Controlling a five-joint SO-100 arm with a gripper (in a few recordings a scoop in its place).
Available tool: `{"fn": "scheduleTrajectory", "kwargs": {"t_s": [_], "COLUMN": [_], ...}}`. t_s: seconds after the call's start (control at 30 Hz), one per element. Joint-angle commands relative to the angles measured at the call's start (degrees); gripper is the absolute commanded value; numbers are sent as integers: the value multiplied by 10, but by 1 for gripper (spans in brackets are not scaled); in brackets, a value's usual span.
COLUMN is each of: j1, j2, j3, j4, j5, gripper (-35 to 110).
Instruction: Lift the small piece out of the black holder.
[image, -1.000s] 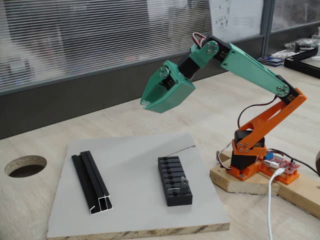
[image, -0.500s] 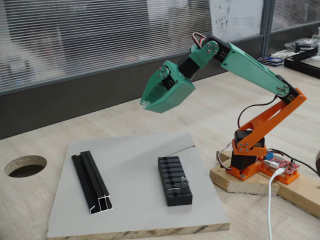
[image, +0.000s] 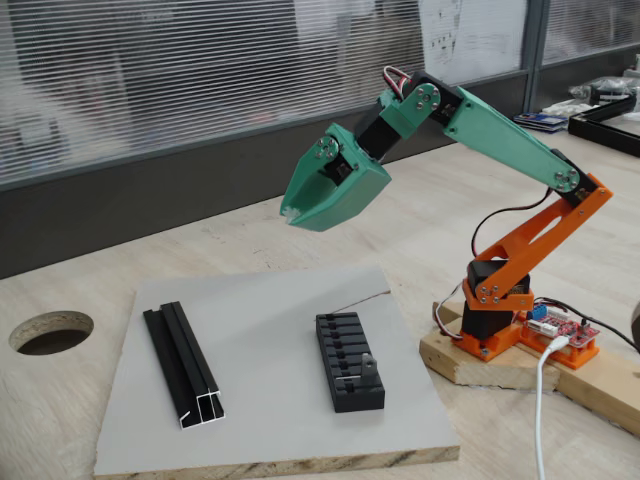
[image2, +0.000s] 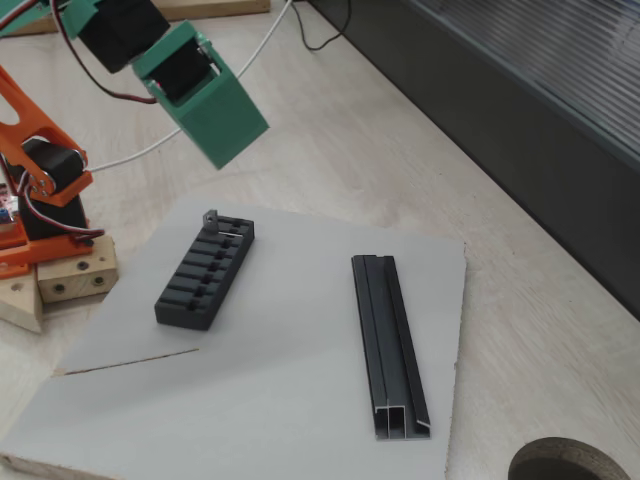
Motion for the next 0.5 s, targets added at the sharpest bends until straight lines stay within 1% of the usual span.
{"fn": "scheduleTrajectory", "kwargs": {"t_s": [0.0,0.17,0.23,0.33,0.47], "j1": [-29,-59,-72,-84,-116], "j2": [4,5,5,5,5], "j3": [17,45,50,59,82], "j4": [11,11,11,11,11], "j5": [7,8,23,90,238], "gripper": [11,11,11,11,11]}}
